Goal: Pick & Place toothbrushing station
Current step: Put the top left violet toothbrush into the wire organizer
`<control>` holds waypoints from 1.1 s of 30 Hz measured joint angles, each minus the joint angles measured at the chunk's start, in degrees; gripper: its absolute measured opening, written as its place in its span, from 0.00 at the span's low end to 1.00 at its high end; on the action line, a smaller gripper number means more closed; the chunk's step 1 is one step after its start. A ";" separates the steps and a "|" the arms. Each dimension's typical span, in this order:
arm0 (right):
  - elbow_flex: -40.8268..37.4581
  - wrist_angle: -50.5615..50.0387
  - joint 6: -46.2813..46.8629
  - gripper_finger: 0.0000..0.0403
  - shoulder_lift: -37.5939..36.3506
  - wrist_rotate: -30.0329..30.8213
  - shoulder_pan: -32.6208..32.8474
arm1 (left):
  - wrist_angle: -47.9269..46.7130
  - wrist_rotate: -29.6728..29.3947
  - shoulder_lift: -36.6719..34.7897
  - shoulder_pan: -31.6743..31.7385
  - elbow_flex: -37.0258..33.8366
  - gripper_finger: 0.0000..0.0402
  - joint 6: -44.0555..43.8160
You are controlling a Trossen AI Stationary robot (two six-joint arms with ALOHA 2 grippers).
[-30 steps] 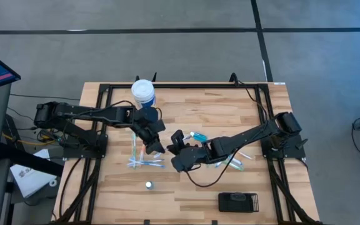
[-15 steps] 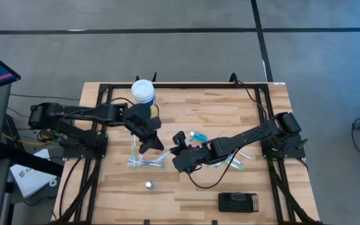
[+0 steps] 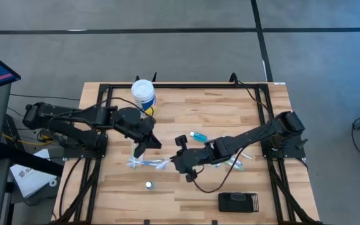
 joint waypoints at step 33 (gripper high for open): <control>-0.04 -12.27 29.92 0.02 -3.03 21.19 16.00 | 0.11 -2.48 0.04 -2.12 -0.02 0.12 5.52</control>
